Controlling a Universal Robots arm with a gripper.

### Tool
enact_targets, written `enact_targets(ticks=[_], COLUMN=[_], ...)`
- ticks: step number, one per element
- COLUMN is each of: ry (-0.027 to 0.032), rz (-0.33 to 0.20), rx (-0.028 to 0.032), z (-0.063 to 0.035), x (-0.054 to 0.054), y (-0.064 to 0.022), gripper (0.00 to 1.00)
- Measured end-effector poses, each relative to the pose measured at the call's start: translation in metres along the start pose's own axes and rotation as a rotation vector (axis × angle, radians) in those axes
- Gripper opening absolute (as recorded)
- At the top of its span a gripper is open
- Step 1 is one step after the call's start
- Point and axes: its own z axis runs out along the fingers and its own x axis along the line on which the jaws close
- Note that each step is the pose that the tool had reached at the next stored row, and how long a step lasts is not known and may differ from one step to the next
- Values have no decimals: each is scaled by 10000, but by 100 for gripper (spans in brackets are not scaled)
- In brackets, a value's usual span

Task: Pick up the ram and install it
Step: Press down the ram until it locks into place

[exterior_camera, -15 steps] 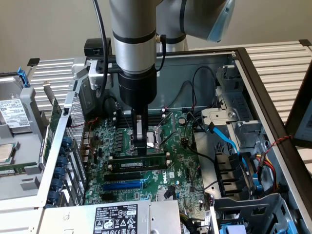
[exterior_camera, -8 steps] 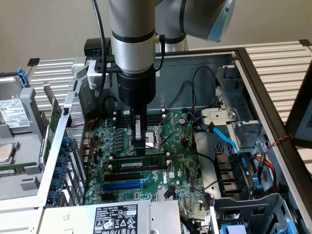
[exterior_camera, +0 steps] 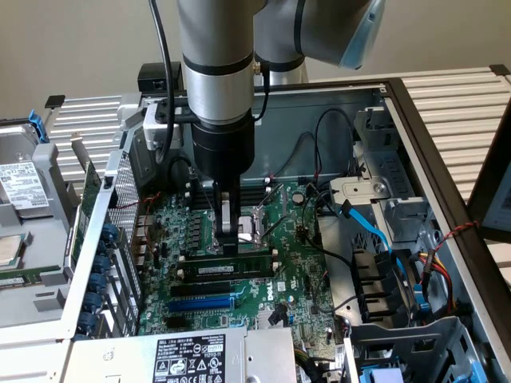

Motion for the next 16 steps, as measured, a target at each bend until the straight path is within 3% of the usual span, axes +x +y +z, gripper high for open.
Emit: enact_targets(ticks=[16], ry=[-3], rz=[0], rx=[1], z=[53], x=[-9], y=[9], gripper=[11])
